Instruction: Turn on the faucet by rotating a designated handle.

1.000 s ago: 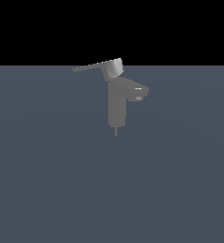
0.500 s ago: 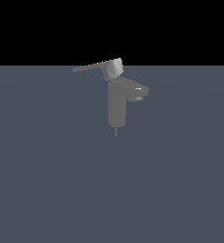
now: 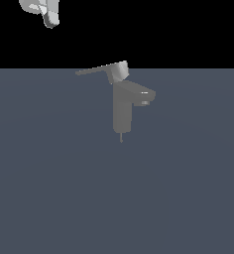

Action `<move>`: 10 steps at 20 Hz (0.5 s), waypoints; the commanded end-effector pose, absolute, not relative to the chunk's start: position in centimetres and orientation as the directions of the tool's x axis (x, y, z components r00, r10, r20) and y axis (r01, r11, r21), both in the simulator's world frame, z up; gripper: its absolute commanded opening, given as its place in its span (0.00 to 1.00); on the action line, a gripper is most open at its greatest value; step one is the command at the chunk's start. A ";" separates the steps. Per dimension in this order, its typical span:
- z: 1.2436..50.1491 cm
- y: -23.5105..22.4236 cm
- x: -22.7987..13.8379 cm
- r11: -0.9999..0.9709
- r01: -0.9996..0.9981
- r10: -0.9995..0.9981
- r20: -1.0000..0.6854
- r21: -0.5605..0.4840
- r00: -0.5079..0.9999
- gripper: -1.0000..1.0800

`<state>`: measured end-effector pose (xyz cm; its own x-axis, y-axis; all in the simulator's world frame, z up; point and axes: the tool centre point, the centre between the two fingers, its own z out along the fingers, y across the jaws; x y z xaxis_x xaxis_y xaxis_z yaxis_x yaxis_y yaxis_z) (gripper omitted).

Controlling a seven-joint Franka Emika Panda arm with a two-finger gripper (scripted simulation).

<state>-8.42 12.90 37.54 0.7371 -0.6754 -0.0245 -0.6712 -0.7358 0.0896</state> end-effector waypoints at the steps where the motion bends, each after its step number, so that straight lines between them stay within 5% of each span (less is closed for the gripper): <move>1: 36.6 13.3 -7.1 -0.701 -0.706 -0.711 -0.025 0.098 0.703 0.00; 10: 33.1 13.8 -1.9 -0.559 -0.819 -0.828 -0.023 0.132 0.561 0.00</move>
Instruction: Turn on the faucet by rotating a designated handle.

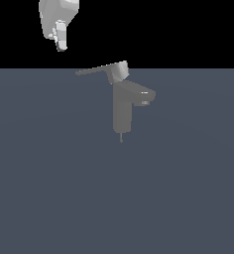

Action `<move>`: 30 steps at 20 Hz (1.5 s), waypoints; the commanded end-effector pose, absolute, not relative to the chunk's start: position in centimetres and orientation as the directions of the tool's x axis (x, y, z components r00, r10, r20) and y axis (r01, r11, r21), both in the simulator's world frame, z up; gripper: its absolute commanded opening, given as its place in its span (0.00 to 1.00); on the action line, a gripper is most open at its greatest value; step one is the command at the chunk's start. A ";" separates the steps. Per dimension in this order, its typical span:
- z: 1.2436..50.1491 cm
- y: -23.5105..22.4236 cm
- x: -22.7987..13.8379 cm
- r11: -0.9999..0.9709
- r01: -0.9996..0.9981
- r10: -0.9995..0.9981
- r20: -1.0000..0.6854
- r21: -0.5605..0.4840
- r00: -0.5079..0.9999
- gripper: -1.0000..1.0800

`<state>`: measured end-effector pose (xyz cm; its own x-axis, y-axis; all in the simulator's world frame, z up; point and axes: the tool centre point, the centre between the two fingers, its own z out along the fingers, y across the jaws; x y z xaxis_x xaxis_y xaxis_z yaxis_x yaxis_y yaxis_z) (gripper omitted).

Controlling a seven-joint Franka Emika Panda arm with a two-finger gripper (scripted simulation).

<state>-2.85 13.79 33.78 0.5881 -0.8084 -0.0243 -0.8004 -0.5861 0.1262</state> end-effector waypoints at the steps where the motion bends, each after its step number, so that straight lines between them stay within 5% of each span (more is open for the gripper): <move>1: 32.7 13.8 -1.3 -0.540 -0.830 -0.840 -0.022 0.136 0.542 0.00; 16: 27.3 12.4 6.2 -0.287 -0.939 -0.957 -0.004 0.188 0.291 0.00; 30: 26.3 11.7 7.7 -0.232 -0.953 -0.972 -0.002 0.196 0.237 0.00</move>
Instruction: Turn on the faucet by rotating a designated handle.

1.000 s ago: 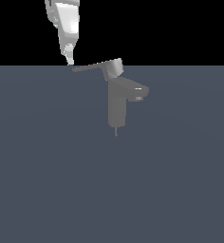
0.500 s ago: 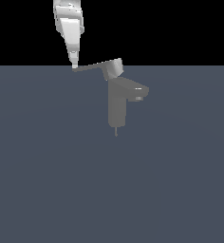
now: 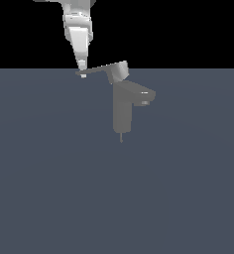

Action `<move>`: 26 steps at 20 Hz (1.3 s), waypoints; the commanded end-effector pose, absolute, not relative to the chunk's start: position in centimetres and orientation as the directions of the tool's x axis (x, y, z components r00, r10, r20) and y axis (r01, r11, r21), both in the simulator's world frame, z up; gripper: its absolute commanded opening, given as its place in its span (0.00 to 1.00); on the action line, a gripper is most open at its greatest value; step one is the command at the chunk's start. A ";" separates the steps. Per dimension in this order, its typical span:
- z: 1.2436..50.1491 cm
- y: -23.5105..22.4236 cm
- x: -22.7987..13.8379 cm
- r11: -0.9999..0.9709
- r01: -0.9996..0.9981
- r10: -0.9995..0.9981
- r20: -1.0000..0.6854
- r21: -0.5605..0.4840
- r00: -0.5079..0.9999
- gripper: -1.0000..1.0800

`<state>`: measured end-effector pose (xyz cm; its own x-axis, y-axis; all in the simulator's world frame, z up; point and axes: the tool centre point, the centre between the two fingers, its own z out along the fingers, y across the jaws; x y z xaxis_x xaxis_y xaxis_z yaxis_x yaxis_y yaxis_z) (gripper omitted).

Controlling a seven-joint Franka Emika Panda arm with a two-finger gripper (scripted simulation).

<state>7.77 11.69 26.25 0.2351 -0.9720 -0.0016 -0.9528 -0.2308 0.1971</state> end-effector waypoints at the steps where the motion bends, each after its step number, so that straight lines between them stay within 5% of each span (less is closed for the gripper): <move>1: 26.3 11.7 7.7 -0.233 -0.952 -0.971 -0.002 0.196 0.237 0.00; 26: 27.4 10.7 2.7 -0.233 -0.952 -0.971 -0.002 0.196 0.237 0.00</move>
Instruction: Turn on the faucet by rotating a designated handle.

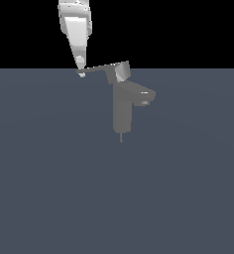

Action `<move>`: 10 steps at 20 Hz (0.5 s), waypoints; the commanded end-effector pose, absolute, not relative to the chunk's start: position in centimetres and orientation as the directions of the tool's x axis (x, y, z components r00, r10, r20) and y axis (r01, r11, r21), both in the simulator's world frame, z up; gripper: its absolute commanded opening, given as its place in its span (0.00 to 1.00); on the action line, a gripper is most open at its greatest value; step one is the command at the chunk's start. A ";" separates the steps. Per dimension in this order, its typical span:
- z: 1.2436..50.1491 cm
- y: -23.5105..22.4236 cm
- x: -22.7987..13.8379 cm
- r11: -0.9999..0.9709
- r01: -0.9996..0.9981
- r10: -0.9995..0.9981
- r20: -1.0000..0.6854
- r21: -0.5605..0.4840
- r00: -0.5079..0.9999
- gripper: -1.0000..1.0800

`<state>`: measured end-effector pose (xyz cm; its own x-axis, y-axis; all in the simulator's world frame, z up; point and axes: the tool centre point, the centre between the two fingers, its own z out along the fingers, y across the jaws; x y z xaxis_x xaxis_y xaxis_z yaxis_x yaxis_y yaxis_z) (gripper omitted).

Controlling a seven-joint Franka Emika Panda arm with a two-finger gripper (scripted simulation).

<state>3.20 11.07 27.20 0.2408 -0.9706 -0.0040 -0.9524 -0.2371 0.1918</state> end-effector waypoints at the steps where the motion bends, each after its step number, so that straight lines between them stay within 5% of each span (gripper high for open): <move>1: 27.4 10.7 2.4 -0.233 -0.952 -0.971 -0.002 0.196 0.237 0.00; 10: 27.9 10.2 0.0 -0.233 -0.952 -0.971 -0.002 0.196 0.237 0.00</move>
<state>0.57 10.21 27.62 0.2364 -0.9716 -0.0033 -0.9530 -0.2325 0.1944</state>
